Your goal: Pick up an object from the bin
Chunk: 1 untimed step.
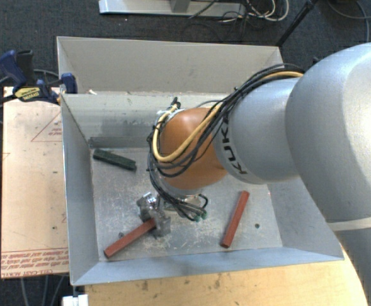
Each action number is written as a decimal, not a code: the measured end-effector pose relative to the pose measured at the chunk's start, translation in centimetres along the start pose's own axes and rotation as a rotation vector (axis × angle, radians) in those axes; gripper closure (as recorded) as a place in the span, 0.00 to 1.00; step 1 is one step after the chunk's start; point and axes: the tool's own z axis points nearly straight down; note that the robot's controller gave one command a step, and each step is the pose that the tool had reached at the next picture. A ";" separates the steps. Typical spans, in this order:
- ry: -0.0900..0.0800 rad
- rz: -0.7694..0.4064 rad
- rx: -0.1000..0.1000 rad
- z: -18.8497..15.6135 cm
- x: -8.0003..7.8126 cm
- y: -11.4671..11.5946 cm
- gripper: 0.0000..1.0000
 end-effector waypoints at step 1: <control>-0.006 -0.270 0.004 -13.0 1.2 -1.9 1.00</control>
Offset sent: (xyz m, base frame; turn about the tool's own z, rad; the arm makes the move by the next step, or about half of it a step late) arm -0.0039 -0.0229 0.1271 -0.2729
